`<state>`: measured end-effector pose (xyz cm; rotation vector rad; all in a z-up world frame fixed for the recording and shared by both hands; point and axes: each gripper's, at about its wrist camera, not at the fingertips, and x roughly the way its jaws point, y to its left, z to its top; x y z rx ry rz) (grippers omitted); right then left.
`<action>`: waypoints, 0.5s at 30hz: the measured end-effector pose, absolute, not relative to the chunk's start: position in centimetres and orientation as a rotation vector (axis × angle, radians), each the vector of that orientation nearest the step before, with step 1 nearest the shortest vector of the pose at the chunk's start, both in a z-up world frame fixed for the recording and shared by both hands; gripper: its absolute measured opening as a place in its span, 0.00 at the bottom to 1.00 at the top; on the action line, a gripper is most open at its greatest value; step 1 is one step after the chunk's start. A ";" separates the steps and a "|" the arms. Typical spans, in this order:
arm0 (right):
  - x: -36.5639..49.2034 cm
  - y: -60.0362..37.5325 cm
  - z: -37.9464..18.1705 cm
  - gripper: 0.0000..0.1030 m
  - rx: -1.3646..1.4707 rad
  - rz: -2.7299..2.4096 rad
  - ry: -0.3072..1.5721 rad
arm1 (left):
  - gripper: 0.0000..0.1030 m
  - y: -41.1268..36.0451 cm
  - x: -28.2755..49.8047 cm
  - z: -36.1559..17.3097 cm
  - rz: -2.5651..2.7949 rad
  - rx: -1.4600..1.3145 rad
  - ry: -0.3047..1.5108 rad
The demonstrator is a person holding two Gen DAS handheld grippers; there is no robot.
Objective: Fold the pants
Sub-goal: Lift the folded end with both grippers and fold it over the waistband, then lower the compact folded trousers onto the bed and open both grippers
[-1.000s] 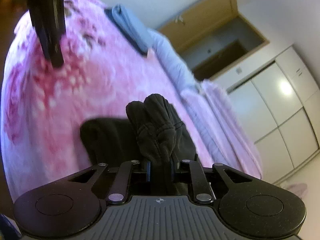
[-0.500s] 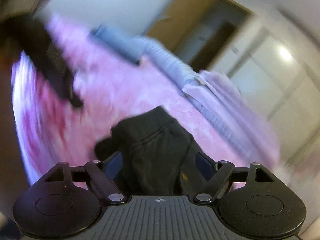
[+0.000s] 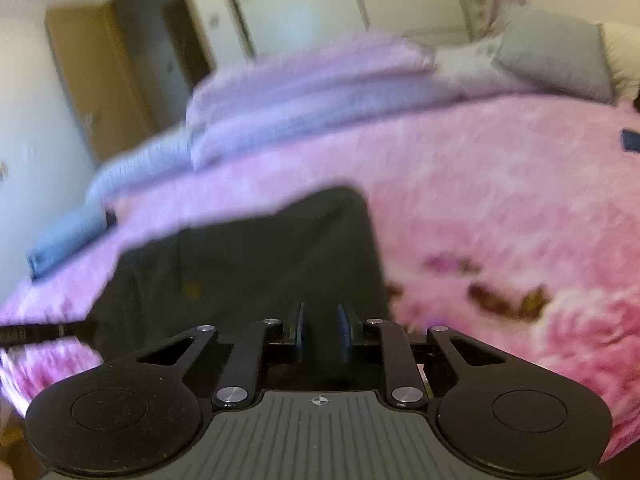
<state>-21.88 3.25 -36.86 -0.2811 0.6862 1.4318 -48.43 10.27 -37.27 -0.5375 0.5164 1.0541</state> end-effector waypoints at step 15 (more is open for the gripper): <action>-24.8 5.6 -37.3 0.15 -0.528 1.378 0.627 | 0.24 10.6 -47.3 -37.7 1.091 -0.482 0.587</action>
